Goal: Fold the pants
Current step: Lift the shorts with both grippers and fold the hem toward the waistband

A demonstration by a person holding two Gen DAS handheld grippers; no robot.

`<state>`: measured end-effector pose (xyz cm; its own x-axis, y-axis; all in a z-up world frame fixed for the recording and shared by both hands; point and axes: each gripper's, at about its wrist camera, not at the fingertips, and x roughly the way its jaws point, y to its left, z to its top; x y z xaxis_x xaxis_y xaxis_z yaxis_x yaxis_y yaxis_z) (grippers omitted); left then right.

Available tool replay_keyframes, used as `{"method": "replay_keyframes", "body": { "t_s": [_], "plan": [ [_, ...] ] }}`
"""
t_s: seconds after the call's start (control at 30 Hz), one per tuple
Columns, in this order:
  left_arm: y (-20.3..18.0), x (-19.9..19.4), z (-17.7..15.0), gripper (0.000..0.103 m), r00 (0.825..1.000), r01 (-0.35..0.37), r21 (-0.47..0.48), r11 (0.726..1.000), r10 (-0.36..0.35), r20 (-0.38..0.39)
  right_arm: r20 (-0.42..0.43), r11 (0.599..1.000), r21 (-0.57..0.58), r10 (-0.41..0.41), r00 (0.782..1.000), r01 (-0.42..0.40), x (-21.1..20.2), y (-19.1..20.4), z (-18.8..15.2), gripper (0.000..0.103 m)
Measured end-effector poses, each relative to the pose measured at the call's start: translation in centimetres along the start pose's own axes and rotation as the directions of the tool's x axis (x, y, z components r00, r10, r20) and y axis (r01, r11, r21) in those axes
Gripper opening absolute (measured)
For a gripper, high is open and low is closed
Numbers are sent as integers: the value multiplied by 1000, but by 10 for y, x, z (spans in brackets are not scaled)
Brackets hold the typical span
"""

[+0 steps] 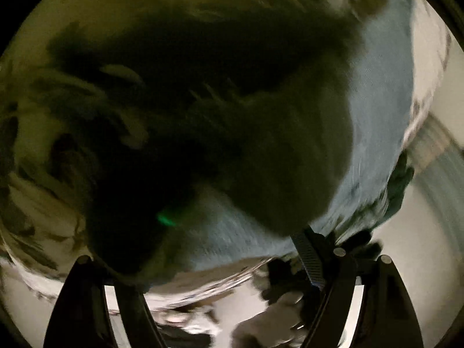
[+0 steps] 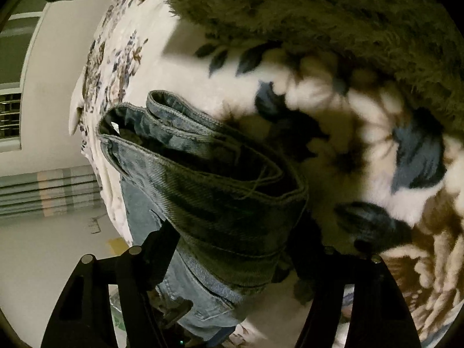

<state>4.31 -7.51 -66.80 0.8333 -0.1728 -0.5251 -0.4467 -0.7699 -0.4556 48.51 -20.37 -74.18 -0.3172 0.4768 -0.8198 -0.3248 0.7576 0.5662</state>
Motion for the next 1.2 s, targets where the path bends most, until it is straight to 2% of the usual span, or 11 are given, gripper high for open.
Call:
{"method": "replay_keyframes", "body": {
  "t_s": [0.07,0.2,0.27,0.37,0.6,0.67,0.7,0.83,0.97,1.17,1.2],
  "plan": [
    [0,-3,2,73,1000,9,-42,999,-9,15,21,1000,-1,10,1000,-10,-1,-1,-2,64],
    [-20,-8,-4,23,998,12,10,1000,-12,57,78,1000,-12,21,997,-20,-7,-4,-12,52],
    [-42,-17,-5,18,997,-8,126,992,-3,83,101,999,-19,31,994,-29,-12,-1,-17,39],
    [-57,-30,-5,16,998,-7,199,980,-6,67,152,999,3,33,988,-34,-22,5,-28,32],
    [-71,-77,6,16,996,-82,458,885,61,60,200,992,109,39,979,-62,-45,20,-86,31],
    [-69,-76,8,17,995,-103,496,862,80,66,169,990,126,48,984,-70,-38,13,-100,38],
    [-64,-76,13,21,995,-100,504,858,82,59,148,987,142,50,988,-71,-32,5,-103,49],
    [-46,-54,25,35,997,-75,432,899,76,15,105,976,194,82,991,-101,-12,-28,-102,60],
    [-37,-54,31,64,999,-15,395,919,2,33,95,981,145,113,989,-126,3,-37,-94,65],
    [-43,-46,24,69,995,-45,328,944,12,103,137,968,159,172,976,-193,15,-39,-88,71],
    [-39,-50,22,59,993,-58,331,942,21,112,153,968,150,178,972,-201,15,-38,-89,68]
  ]
}}
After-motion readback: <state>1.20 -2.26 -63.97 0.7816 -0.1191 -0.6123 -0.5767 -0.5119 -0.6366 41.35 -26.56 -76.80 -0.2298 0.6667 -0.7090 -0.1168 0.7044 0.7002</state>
